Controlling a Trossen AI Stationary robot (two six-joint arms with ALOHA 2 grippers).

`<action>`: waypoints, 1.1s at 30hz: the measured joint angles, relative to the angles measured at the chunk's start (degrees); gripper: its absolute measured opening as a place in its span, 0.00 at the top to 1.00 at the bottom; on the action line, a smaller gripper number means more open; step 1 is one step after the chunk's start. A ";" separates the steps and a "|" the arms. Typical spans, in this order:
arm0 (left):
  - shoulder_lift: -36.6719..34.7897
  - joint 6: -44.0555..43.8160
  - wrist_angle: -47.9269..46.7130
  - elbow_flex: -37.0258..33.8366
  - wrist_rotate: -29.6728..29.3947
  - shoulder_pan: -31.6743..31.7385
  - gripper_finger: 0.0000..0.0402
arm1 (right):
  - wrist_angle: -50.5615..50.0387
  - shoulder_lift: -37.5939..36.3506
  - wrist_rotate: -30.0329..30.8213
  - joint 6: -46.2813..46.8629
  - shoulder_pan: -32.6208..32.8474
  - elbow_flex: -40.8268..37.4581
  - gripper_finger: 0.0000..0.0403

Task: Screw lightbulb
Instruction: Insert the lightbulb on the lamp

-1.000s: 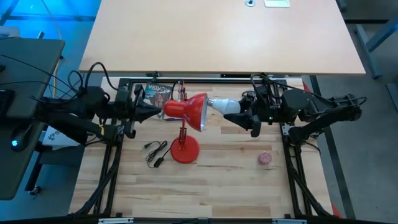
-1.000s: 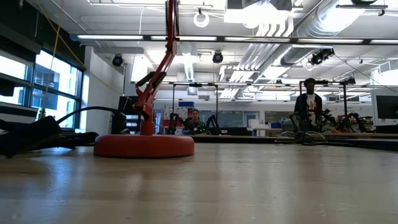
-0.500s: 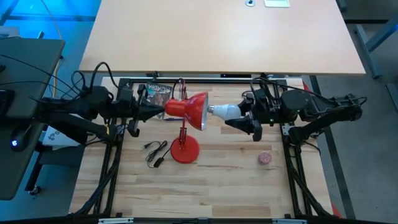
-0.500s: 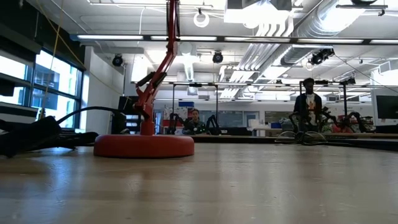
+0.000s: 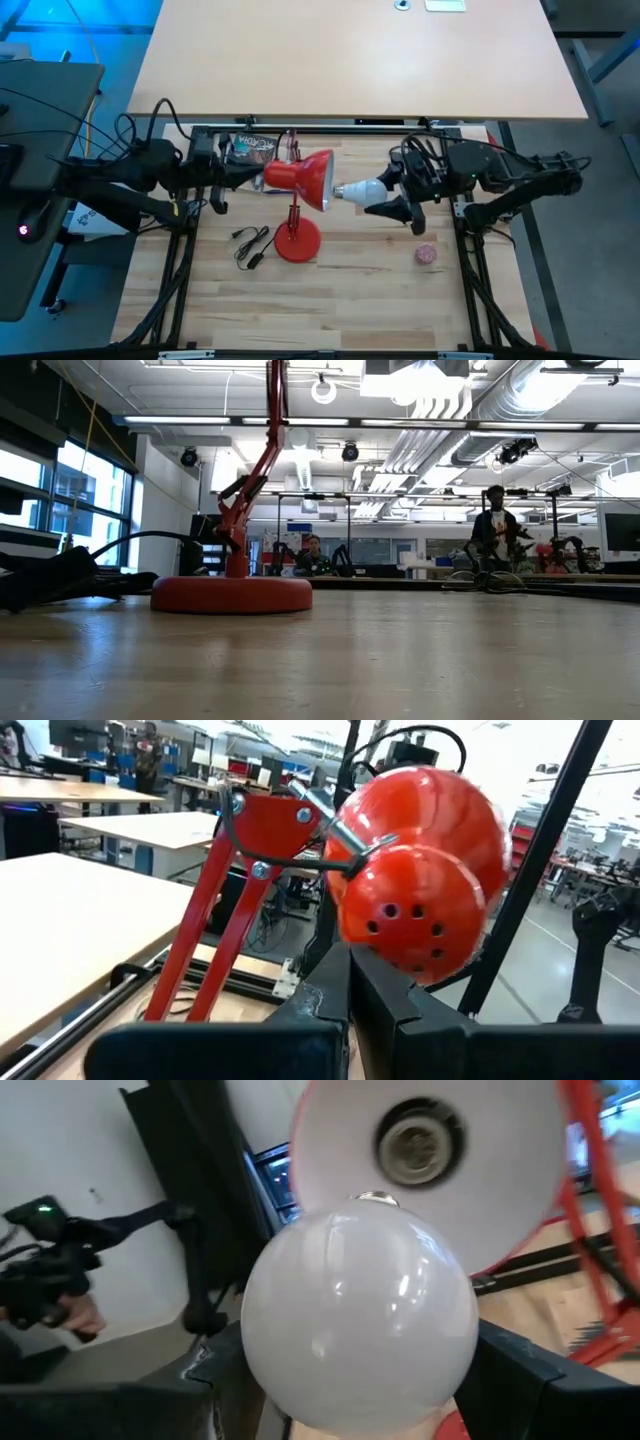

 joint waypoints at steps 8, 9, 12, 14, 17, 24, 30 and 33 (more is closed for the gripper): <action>0.04 2.09 0.70 -0.01 2.67 -0.48 1.00 | -0.21 0.00 0.15 -2.71 -2.72 0.00 0.39; -0.13 2.65 0.55 -0.02 2.72 -0.59 1.00 | -0.29 0.00 0.04 -2.49 -2.92 0.00 0.39; -1.30 5.26 0.15 -0.02 2.82 -0.71 1.00 | -0.36 0.00 0.06 -1.56 -3.02 0.00 0.39; -2.46 7.32 -0.46 -0.02 2.82 -0.71 1.00 | -0.42 0.00 0.01 -1.02 -3.02 0.00 0.39; -4.29 8.98 -0.37 -0.02 2.97 -0.64 1.00 | -0.40 0.00 -1.15 0.51 -3.00 0.00 0.39; -4.25 6.87 -0.44 -0.02 10.44 -0.65 1.00 | -0.42 0.00 -1.27 0.58 -3.25 0.00 0.39; -2.40 8.58 -0.72 -0.06 10.50 -0.64 1.00 | -0.12 0.00 -1.25 0.15 -3.37 0.00 0.39; -2.23 9.01 -0.63 -0.07 10.20 -0.24 1.00 | 0.04 0.00 -1.25 0.17 -3.35 0.00 0.39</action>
